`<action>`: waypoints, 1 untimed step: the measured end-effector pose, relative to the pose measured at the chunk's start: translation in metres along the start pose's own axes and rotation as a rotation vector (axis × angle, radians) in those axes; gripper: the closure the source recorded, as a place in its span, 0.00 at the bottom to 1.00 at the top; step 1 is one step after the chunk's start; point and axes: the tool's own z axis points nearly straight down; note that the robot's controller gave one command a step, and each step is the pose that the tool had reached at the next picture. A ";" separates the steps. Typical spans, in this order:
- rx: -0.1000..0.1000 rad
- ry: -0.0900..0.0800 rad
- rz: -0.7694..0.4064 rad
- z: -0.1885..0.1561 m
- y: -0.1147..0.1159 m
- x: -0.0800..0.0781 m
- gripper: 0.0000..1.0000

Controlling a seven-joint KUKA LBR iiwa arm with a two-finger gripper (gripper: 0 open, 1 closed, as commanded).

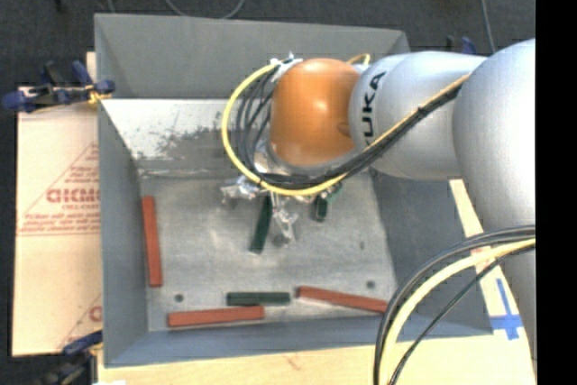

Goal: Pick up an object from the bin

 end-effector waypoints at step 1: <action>0.000 -0.003 0.007 -0.002 -0.001 0.000 1.00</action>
Offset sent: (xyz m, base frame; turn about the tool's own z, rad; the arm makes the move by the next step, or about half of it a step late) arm 0.0000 0.0000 0.0000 0.0000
